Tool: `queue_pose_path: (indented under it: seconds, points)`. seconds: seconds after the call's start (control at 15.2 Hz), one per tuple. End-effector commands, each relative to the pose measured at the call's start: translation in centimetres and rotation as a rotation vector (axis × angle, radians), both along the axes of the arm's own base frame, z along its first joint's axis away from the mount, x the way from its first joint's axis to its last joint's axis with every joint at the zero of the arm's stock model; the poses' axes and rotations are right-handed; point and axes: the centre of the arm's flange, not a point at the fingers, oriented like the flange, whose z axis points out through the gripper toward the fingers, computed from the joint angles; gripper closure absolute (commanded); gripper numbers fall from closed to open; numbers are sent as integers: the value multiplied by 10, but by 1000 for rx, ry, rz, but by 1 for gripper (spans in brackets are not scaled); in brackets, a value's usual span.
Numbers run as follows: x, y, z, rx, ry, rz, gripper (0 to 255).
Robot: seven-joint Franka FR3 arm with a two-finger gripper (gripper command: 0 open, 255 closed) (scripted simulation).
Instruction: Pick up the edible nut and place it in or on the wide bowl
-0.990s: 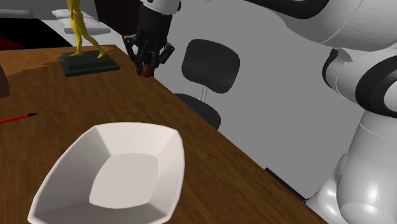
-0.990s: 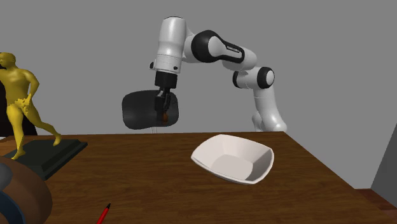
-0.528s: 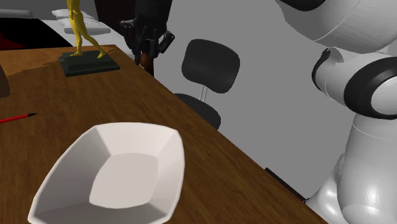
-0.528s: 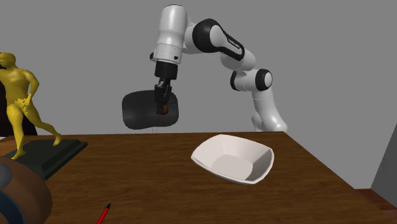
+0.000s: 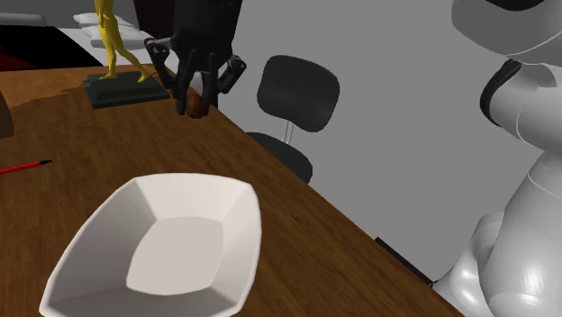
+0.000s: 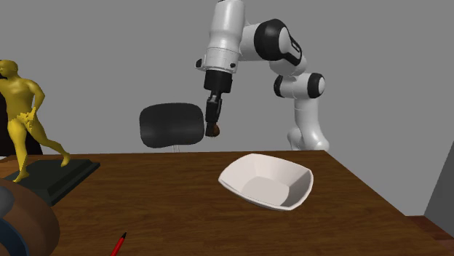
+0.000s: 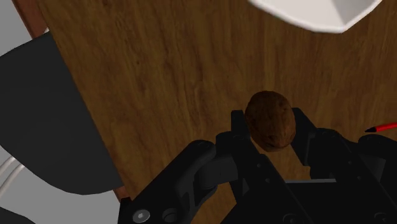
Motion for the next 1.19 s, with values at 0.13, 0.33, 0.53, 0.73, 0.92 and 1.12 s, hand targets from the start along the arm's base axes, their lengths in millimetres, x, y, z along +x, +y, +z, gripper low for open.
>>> queue_pose_path:
  seconds: [0.13, 0.33, 0.53, 0.73, 0.92, 1.12]
  points:
    - [-43, 27, 0, 0, 0, -1, 255]
    - [-77, 48, 0, 0, 0, -1, 255]
    - [-110, 69, 1, 0, 0, -1, 255]
    - [-137, 86, -5, 0, 0, -1, 255]
    - [-137, 86, -20, 0, 0, -1, 255]
    - [-137, 86, -36, 0, 0, -1, 255]
